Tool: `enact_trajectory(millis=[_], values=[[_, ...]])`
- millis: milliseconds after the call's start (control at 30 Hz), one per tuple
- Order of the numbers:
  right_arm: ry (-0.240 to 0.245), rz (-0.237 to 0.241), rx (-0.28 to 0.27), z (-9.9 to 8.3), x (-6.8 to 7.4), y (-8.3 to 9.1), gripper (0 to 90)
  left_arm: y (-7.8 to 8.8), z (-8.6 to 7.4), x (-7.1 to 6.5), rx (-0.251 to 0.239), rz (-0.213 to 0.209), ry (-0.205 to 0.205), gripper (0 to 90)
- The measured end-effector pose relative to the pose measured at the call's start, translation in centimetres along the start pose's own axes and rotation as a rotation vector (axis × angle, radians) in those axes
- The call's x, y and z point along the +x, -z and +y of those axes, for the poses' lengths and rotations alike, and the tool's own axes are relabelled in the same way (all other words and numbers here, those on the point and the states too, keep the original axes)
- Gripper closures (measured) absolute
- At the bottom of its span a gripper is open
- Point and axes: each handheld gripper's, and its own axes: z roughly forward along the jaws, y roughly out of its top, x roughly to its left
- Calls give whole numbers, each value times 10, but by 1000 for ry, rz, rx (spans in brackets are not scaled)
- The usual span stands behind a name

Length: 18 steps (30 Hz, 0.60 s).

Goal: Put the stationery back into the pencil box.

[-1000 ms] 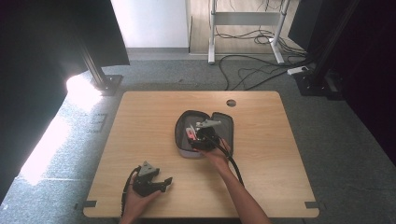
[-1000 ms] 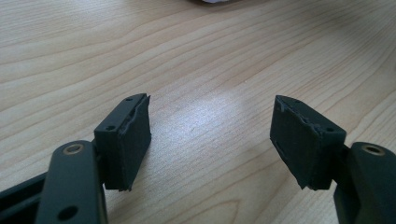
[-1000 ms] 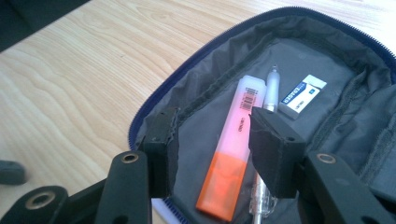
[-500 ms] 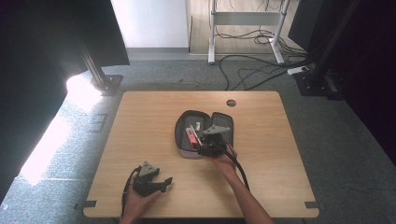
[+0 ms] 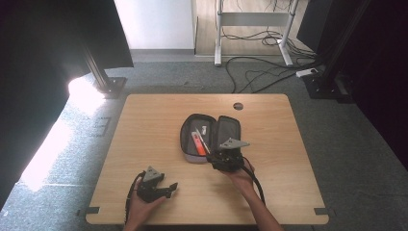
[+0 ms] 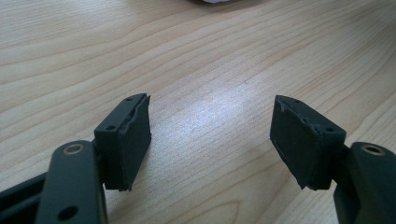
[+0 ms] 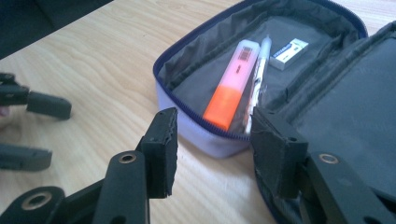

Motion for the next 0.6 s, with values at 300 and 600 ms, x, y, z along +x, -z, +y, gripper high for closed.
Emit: enact_trajectory(millis=[300,600], values=[[12,-3,-13,-21,1,21,496,0,0,0,0,-1,0,293],[7,-9,-17,-47,-1,41,485,0,0,0,0,0,0,293]])
